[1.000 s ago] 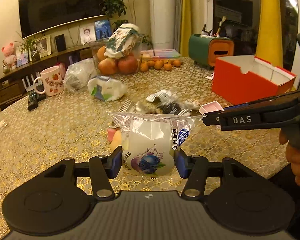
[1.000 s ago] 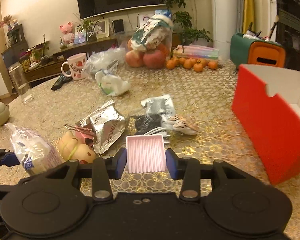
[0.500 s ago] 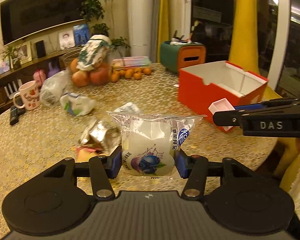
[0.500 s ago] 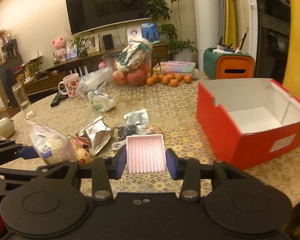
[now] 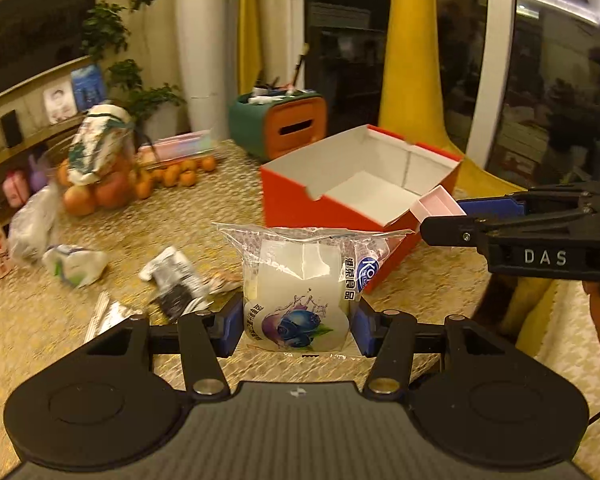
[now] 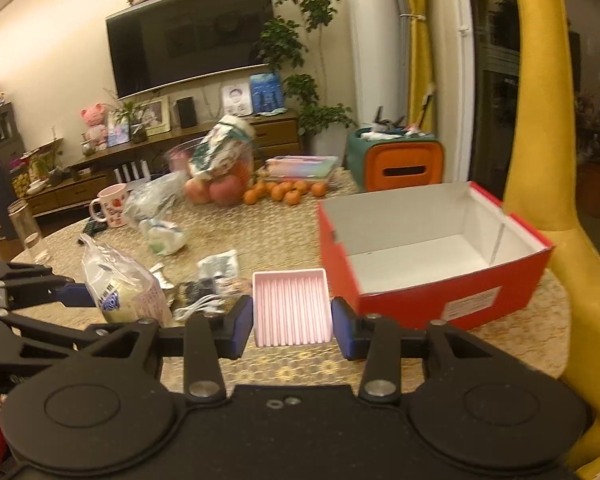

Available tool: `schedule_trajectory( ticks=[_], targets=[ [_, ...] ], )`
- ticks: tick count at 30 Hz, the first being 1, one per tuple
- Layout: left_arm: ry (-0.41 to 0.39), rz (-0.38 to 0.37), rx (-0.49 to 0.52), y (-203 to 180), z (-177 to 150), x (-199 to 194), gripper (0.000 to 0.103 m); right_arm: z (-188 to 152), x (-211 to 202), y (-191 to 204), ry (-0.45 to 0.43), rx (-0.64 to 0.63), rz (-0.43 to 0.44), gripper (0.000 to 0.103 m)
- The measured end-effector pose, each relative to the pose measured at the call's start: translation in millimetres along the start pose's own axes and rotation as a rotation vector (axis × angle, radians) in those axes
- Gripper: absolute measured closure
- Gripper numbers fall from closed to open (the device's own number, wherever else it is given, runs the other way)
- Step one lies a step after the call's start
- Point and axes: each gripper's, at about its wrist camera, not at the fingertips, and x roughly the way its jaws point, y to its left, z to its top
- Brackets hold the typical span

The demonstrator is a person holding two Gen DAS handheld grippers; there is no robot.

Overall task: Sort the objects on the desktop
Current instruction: 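Carry the bun and the comb in both grippers over the red box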

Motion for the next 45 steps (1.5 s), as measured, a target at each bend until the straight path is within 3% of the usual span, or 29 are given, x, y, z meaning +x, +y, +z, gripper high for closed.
schedule_trajectory(
  ticks=[11,29,34,40,45],
  targets=[
    [0.078,-0.084,0.104,-28.5,55.2,54.9,0.050,15.7,17.4,-49.4,-0.004,0.002,-0.086,0.062],
    [0.220,-0.121,0.164,-55.7,133.9,171.1,0.050,65.5,82.7,-122.3,0.040,-0.009,-0.148,0.062],
    [0.252,-0.093,0.201,-62.3,143.3,207.3,0.050,73.1,111.2,-142.3,0.093,-0.038,-0.170,0.062],
    [0.320,-0.113,0.169,-63.1,151.7,252.0,0.050,69.5,147.7,-162.2,0.171,-0.055,-0.208,0.062],
    [0.411,-0.134,0.135,-63.1,150.0,288.4,0.050,61.6,178.7,-168.5,0.275,-0.101,-0.185,0.062]
  ],
)
